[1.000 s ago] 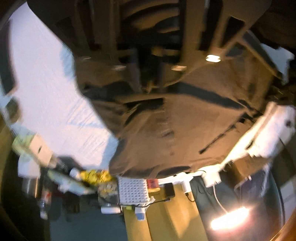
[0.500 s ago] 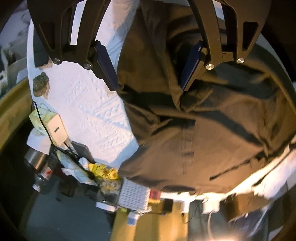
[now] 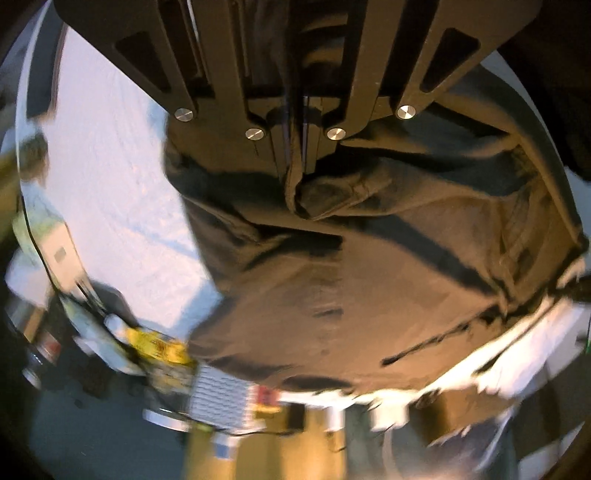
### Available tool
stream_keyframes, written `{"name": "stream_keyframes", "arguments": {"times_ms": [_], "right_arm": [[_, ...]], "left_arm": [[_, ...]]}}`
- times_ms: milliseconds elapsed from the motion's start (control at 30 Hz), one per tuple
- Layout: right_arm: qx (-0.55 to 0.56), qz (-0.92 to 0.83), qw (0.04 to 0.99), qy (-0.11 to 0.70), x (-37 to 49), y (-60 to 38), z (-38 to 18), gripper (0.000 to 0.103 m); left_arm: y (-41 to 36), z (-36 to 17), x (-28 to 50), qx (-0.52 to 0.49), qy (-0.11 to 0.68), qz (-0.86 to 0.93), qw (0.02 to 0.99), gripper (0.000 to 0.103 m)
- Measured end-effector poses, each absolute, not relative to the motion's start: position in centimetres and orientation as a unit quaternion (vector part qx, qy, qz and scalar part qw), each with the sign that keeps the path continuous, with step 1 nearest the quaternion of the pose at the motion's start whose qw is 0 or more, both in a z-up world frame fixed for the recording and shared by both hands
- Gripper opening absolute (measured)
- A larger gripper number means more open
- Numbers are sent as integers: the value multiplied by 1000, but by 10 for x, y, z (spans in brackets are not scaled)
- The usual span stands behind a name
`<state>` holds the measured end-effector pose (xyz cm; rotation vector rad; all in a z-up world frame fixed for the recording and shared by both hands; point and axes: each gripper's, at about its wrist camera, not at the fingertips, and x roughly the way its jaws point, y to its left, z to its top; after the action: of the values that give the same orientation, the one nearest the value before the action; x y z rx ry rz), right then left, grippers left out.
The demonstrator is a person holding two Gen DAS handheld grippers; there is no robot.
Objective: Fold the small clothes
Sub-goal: 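Grasp the hem with the left tool while the right tool holds it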
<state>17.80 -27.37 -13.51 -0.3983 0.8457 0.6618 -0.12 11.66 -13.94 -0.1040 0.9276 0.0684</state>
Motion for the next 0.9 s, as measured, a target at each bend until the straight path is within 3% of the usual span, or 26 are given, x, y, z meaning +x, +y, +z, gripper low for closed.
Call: {"name": "stream_keyframes", "arguments": {"times_ms": [300,367,400,433,633,667,733,833,900], "right_arm": [[-109,261,856,433,169,-324,-144,6],[-104,258,857,435,168,-327,-144,6],[-101,256,857,436,167,-328,-143,6],[-100,255,857,436,168,-329,-143,6],[-96,246,860,437,167,-339,-140,6],[-96,245,860,437,167,-340,-140,6],[-95,244,860,438,168,-342,-140,6],[-95,244,860,437,168,-343,-140,6],[-91,244,861,437,168,-345,-139,6]], "left_arm": [[111,-140,10,-40,448,27,893,3],[110,-139,13,-36,448,26,893,29],[110,-138,13,-37,445,26,894,56],[110,-137,14,-41,439,28,897,71],[111,-135,17,-46,432,25,900,70],[110,-132,16,-43,426,25,904,66],[106,-128,16,-32,421,19,906,42],[102,-135,20,-17,435,11,900,30],[105,-144,25,-16,451,25,892,30]]}}
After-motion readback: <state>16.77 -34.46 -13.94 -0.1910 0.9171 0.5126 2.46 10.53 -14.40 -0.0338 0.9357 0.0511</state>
